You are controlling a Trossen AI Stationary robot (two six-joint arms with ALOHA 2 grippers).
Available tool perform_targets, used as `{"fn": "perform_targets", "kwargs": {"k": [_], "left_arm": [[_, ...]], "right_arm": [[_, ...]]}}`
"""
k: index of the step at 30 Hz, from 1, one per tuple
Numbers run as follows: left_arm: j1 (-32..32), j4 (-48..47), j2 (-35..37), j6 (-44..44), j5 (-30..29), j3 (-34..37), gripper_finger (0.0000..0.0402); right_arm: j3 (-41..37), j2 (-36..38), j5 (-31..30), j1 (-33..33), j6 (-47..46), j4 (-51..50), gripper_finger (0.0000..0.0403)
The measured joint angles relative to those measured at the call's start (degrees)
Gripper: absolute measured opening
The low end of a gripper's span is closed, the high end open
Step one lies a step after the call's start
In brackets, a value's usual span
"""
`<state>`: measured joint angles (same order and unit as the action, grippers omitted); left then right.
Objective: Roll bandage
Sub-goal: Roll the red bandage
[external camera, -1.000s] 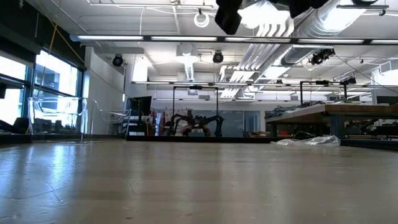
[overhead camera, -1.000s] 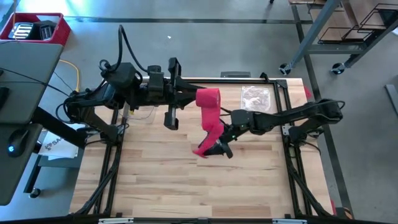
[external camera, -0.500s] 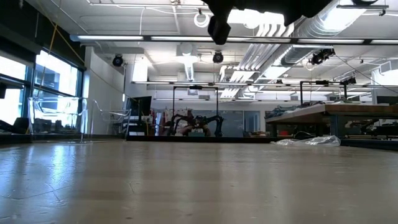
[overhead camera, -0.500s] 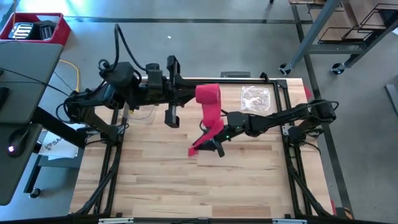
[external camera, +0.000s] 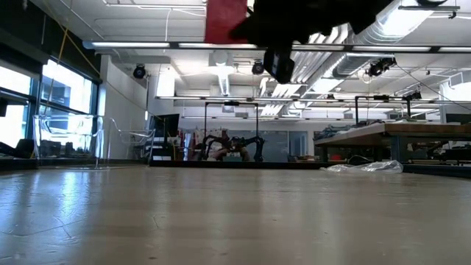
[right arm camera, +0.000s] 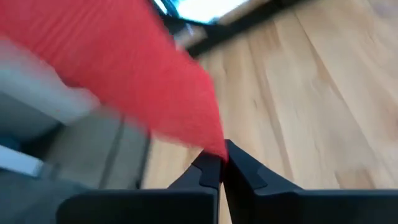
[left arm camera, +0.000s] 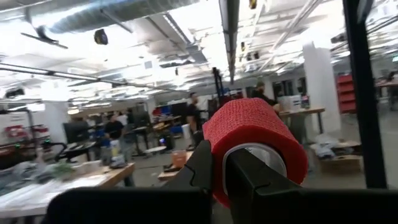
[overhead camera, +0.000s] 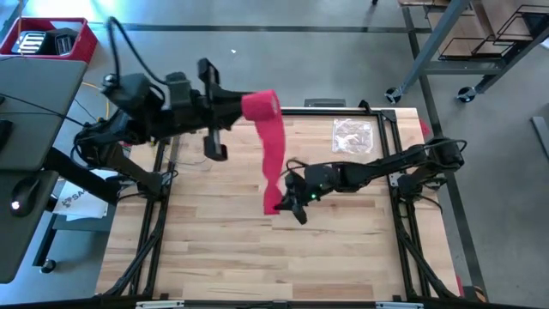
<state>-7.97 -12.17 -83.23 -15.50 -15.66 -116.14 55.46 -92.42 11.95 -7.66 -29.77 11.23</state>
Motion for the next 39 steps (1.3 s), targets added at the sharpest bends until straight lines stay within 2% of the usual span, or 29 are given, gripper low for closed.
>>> {"fn": "perform_targets", "kwargs": {"k": [4, 11, 16, 23, 31, 34, 39], "left_arm": [[0.0, -3.3, 2.4, 0.4, -2.7, 0.0, 0.0014], [0.0, -11.3, 3.5, 2.3, -3.4, 0.0, 0.0014], [-0.3, -16.2, 3.4, 2.3, -6.6, 0.0, 0.0014], [-1.2, -15.9, 3.3, -5.0, -10.8, 0.0, 0.0014], [-0.5, -19.6, 3.3, -13.5, -26.1, 0.0, 0.0014], [2.1, -23.9, 3.3, -11.9, -31.7, 0.0, 0.0014], [7.5, -32.5, 3.3, -6.3, -34.2, 0.0, 0.0014]], "right_arm": [[0.0, 0.0, -1.3, -1.4, 0.3, -6.6, 0.0001], [0.0, 0.0, -2.7, -1.7, 0.3, -9.8, 0.0000], [0.0, 0.0, -1.6, -1.3, 0.1, -10.6, 0.0000], [0.0, 2.7, 1.7, -1.3, -1.3, -10.6, 0.0000], [0.0, 12.9, 2.0, -1.3, -1.9, -10.9, 0.0000], [0.0, 18.9, 1.1, -1.3, -2.8, -11.0, 0.0000], [0.0, 30.1, -1.7, -2.1, -6.4, -8.7, 0.0000]]}}
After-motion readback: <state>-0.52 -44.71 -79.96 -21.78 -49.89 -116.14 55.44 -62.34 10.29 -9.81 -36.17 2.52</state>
